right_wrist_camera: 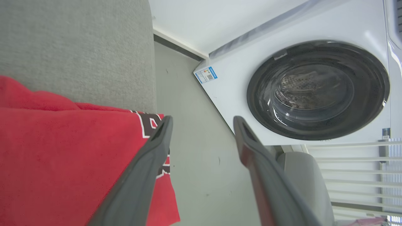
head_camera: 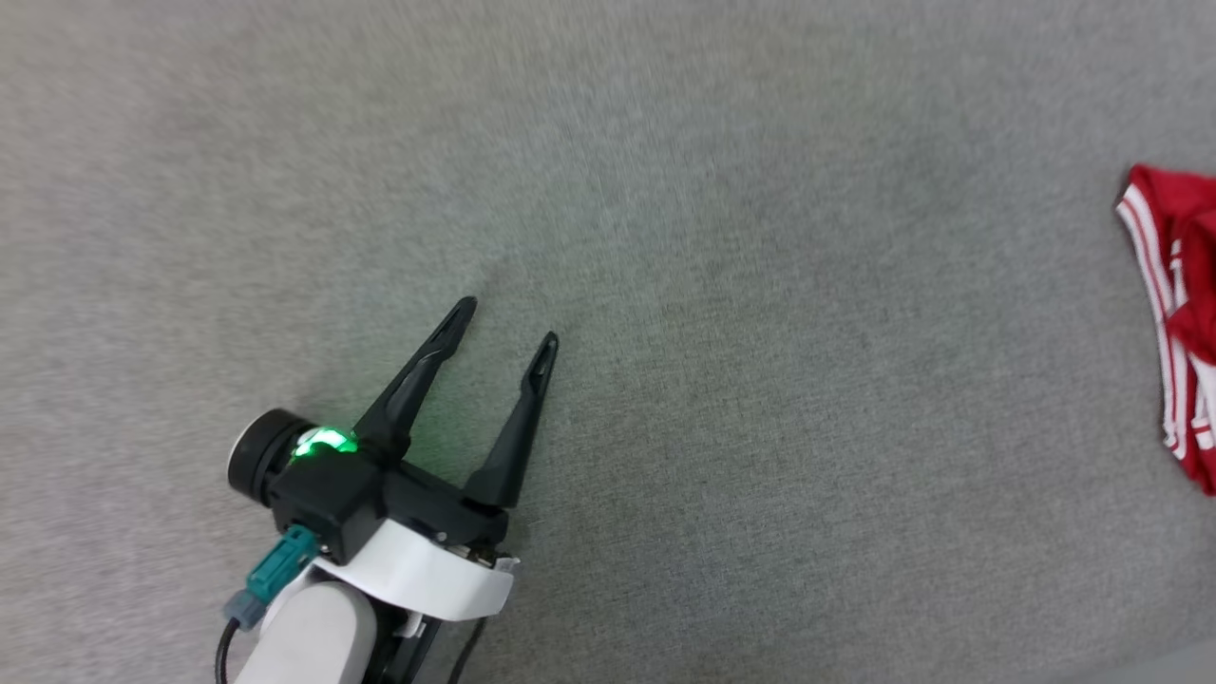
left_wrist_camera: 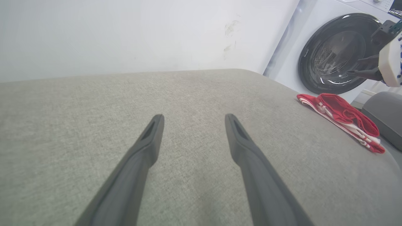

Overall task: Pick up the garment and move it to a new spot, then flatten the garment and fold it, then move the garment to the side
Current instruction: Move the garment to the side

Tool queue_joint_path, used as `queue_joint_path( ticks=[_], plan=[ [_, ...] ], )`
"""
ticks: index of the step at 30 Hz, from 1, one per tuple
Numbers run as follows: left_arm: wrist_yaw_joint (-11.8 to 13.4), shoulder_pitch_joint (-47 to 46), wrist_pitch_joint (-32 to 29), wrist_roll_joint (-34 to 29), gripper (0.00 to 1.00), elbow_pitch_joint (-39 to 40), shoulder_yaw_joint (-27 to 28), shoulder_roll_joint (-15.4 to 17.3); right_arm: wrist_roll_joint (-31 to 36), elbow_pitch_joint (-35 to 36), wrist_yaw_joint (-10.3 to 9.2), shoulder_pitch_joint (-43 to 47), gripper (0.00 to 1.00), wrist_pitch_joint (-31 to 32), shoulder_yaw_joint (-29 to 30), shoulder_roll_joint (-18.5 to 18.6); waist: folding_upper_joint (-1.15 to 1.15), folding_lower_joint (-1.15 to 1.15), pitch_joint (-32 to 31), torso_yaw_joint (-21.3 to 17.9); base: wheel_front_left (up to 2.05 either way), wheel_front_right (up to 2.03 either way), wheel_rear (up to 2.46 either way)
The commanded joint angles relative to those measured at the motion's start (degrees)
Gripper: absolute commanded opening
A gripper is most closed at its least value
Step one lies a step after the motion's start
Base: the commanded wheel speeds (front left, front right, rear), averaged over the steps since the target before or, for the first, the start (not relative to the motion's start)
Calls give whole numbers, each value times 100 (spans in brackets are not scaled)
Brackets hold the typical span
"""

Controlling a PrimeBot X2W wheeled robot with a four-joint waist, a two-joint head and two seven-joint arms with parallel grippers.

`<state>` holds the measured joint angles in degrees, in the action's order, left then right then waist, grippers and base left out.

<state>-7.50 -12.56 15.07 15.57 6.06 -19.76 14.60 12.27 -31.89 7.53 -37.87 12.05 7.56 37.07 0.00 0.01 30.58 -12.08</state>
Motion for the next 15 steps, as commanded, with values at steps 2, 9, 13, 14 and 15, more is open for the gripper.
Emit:
queue_joint_path(
  ticks=[2, 9, 13, 14, 15],
  plan=[
    [18, 168, 12, 48, 100, -54, 170, -122, -72, 216, -8, -26, 100, -89, -84, -124, 0, -1, -644, 213, 0, 0, 0],
    [68, 519, 12, 25, 100, -120, 865, -402, -465, 1187, -7, 224, 100, -388, -269, -546, 0, -1, -1431, 616, 0, 0, 0],
    [92, 745, 12, 3, 100, -102, 1295, -565, -724, 1931, -6, 637, 100, -610, -145, -1052, 0, -1, -1825, 830, 0, 0, 0],
    [90, 798, 12, -6, 100, -101, 1394, -595, -771, 2118, -7, 770, 100, -660, -104, -1195, 0, -1, -1912, 878, 0, 0, 0],
    [92, 853, 12, -19, 100, -103, 1500, -627, -811, 2316, -7, 926, 100, -721, -60, -1340, 0, -1, -1997, 923, 0, 0, 0]
  ],
)
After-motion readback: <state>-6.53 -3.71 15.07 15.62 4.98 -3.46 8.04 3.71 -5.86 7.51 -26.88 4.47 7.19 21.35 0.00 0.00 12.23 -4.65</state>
